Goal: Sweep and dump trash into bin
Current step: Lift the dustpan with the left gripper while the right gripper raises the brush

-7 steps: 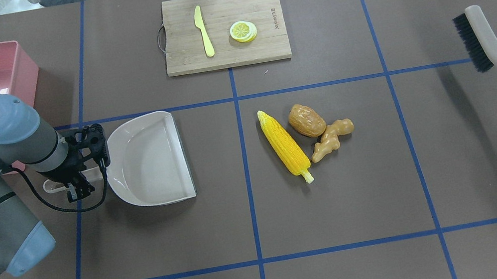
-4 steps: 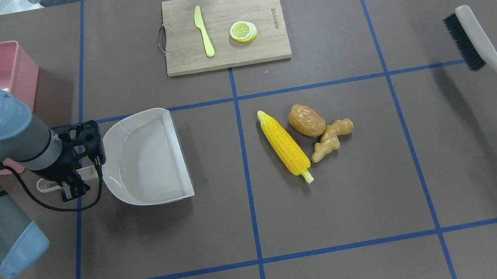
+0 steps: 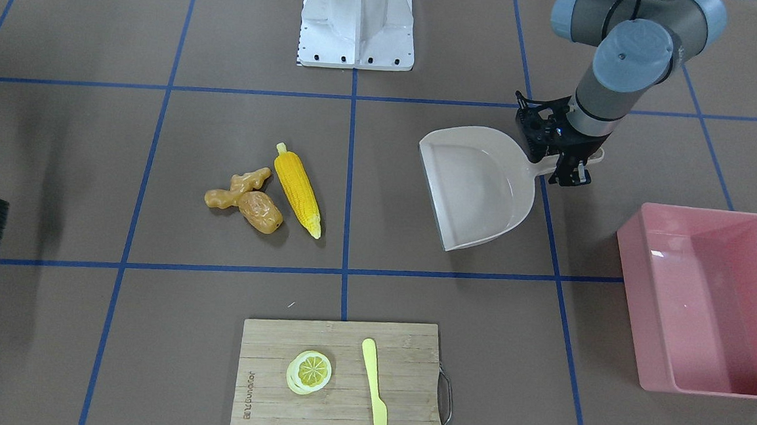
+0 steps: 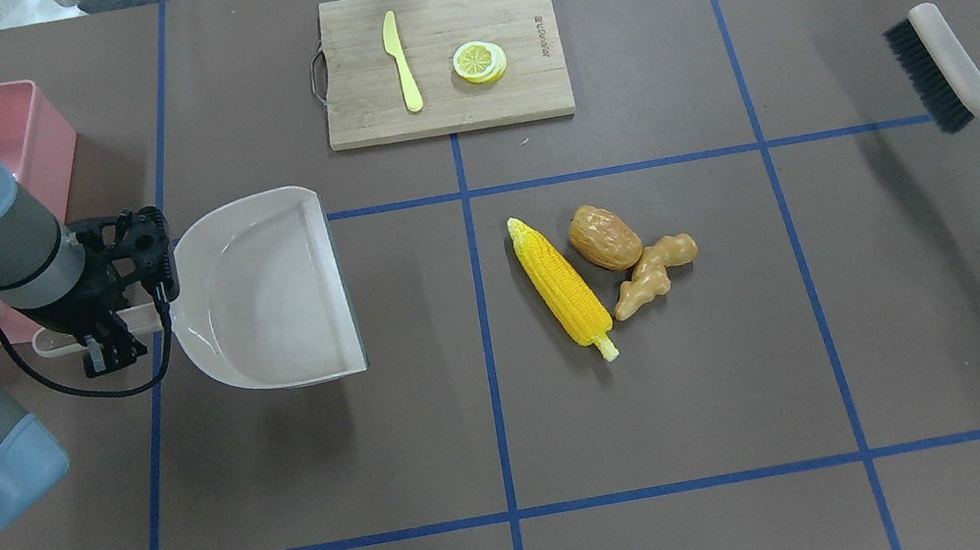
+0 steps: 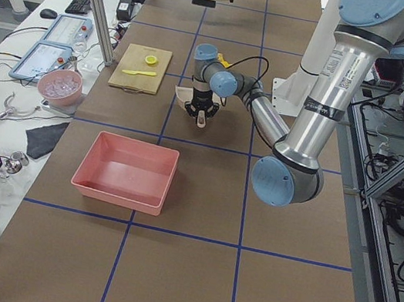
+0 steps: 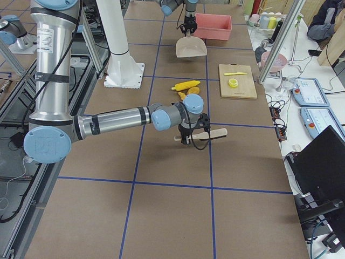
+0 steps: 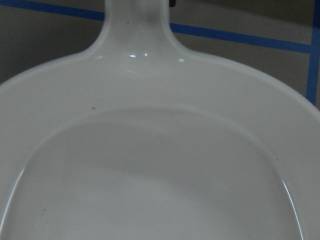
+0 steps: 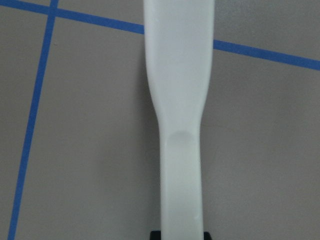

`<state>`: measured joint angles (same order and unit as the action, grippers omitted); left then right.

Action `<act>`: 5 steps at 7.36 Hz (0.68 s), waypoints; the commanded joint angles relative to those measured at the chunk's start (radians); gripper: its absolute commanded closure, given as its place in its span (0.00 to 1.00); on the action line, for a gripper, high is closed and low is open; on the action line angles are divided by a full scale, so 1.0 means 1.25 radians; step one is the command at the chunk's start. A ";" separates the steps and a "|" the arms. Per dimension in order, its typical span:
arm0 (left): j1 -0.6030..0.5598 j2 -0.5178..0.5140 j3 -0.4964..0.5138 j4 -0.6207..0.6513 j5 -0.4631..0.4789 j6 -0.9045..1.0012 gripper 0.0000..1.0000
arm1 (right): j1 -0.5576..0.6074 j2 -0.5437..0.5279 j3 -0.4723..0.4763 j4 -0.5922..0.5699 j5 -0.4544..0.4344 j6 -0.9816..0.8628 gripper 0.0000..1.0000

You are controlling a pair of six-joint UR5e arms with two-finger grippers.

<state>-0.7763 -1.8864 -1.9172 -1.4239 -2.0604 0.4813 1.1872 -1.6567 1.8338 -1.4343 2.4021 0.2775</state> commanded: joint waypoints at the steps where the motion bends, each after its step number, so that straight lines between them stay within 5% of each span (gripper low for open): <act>1: -0.001 -0.086 0.035 0.089 0.010 0.005 1.00 | 0.001 0.011 0.001 -0.023 0.003 0.046 1.00; 3: 0.024 -0.193 0.071 0.188 0.010 0.013 1.00 | 0.015 -0.005 0.013 -0.007 0.009 0.044 1.00; 5: 0.092 -0.230 0.103 0.183 0.027 0.013 1.00 | 0.014 0.019 0.013 -0.001 0.014 0.037 1.00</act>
<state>-0.7117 -2.1365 -1.8123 -1.2025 -2.0429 0.4964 1.2039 -1.6507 1.8495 -1.4389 2.4153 0.3309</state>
